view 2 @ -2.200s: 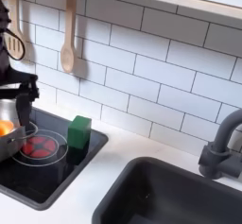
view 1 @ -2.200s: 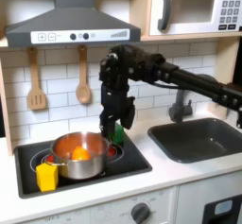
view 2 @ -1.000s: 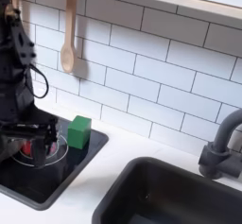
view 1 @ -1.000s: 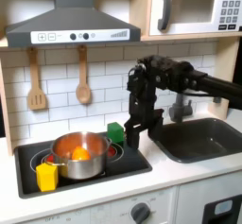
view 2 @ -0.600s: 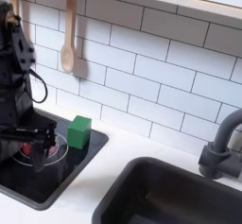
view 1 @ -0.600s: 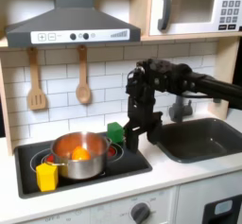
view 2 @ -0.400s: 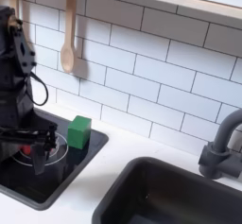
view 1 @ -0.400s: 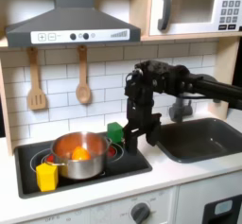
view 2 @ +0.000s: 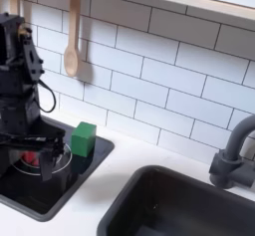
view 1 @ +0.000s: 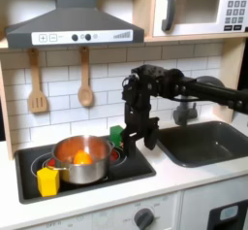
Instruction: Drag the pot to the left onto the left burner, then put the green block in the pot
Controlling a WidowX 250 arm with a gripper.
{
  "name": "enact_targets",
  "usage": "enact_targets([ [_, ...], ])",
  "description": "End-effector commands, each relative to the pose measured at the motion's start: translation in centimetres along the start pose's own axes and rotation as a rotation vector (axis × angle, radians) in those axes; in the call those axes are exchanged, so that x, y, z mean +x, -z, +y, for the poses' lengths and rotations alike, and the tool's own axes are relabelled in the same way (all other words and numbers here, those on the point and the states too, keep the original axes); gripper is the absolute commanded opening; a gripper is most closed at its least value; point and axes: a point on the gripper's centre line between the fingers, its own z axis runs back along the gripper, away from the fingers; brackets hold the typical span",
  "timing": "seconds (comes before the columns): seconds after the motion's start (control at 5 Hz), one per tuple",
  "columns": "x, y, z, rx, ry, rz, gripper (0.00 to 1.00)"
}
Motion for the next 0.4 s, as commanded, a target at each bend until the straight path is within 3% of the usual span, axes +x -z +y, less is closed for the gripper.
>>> enact_targets([
  [0.0, 1.95, 0.52, -1.27, -0.004, -0.002, -0.001, 1.00],
  [0.2, 2.88, 0.72, -1.46, 0.004, 0.002, -0.009, 1.00],
])
